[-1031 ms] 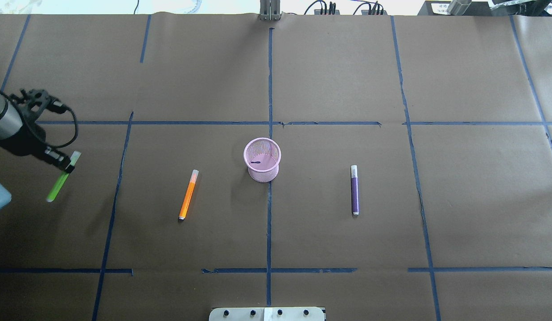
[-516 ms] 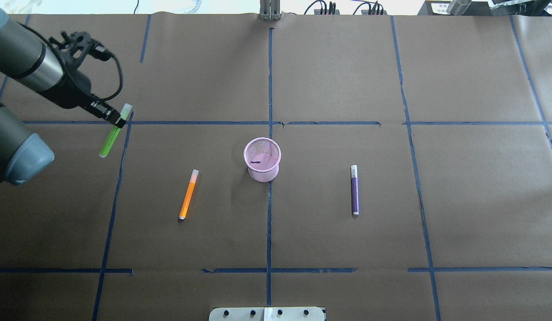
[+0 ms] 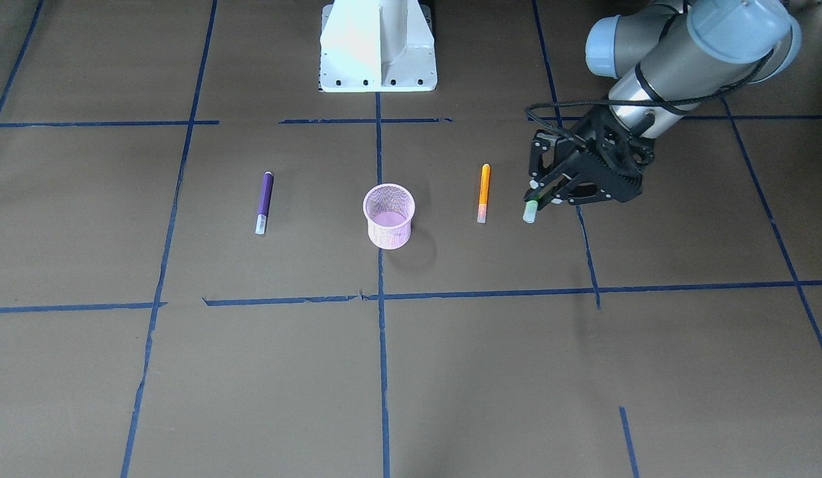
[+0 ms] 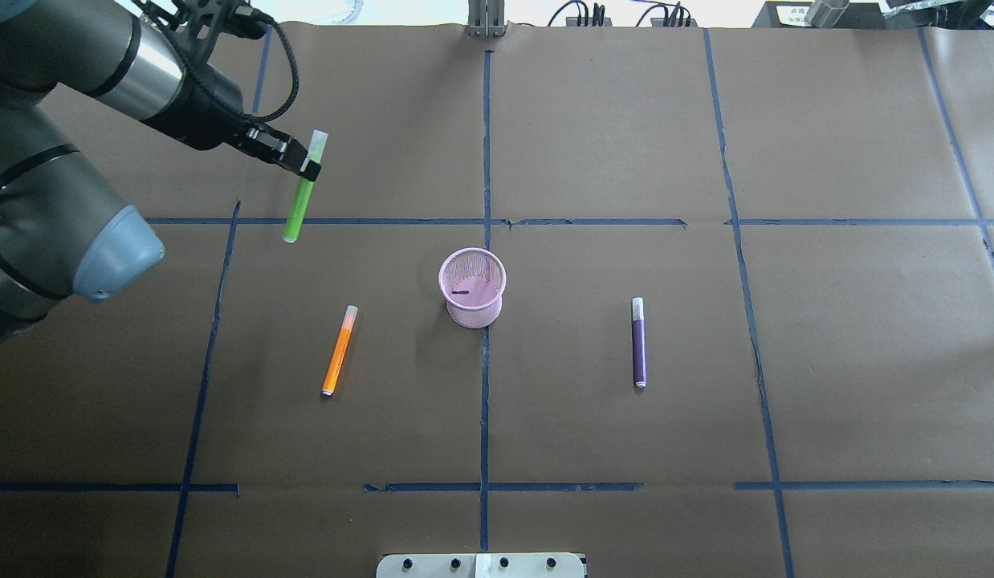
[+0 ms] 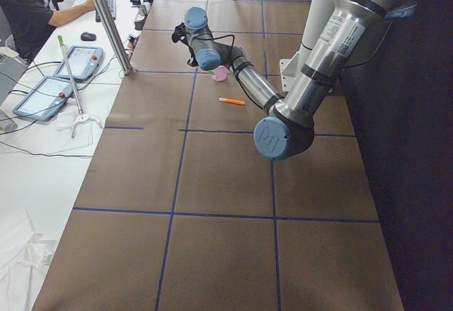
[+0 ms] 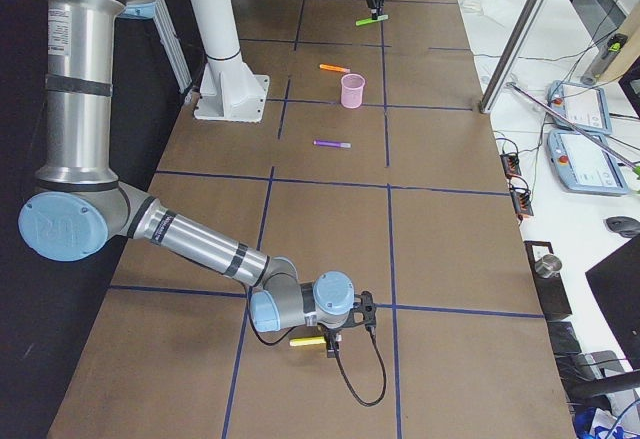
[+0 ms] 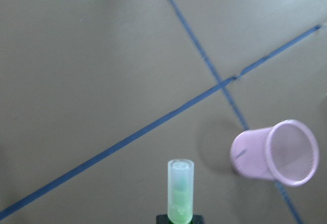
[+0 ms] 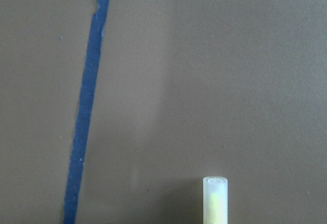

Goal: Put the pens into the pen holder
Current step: 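Lift the green marker and carry it over the lilac pen cup, then lower the green marker into the cup and open the left gripper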

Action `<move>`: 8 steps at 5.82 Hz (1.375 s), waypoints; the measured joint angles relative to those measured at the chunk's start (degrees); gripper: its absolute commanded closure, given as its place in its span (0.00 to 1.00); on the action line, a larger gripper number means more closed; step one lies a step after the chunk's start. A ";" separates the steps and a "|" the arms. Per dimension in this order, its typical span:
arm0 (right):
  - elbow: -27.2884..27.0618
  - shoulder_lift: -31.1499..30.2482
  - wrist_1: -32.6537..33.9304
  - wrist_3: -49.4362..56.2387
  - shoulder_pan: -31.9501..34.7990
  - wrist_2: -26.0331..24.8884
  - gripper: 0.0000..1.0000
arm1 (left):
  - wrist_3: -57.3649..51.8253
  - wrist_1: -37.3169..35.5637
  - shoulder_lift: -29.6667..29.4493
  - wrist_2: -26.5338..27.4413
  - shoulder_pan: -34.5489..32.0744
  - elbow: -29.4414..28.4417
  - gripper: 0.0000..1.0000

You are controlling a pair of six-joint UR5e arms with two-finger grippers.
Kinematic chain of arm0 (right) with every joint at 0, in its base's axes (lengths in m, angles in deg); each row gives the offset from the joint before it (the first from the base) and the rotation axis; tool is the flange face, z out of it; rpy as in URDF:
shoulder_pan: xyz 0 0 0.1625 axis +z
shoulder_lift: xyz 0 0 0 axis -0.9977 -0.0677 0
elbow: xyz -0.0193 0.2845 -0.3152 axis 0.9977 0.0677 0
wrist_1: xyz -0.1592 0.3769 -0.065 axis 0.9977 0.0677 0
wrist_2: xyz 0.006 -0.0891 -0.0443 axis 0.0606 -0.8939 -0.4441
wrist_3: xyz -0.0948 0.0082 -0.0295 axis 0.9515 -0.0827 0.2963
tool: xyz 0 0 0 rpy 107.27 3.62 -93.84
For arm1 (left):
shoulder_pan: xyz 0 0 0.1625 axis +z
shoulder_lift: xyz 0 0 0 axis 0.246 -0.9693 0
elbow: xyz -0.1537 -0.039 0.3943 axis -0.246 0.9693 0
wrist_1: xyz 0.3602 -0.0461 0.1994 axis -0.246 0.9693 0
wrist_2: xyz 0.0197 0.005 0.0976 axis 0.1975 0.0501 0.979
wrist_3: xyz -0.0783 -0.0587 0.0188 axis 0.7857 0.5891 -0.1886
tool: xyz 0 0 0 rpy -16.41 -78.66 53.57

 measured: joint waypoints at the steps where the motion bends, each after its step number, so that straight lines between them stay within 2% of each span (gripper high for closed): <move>1: 0.04 -0.04 0.02 0.09 0.00 -0.12 0.00 | 4.50 7.49 -1.56 2.45 1.36 -2.87 1.00; 3: 0.08 -0.20 0.08 0.17 0.00 -0.40 0.00 | 12.20 23.97 -5.77 13.60 7.84 -11.28 1.00; 5: 0.13 -0.27 0.15 0.16 0.00 -0.56 0.00 | 15.50 35.99 -6.86 19.60 13.83 -15.29 1.00; 7: 0.23 -0.28 0.17 0.17 0.00 -0.66 0.00 | 15.95 44.28 -5.47 24.24 18.26 -17.82 1.00; 8: 0.26 -0.28 0.17 0.21 -0.04 -0.65 0.00 | 15.88 45.43 -5.41 25.48 18.69 -18.49 1.00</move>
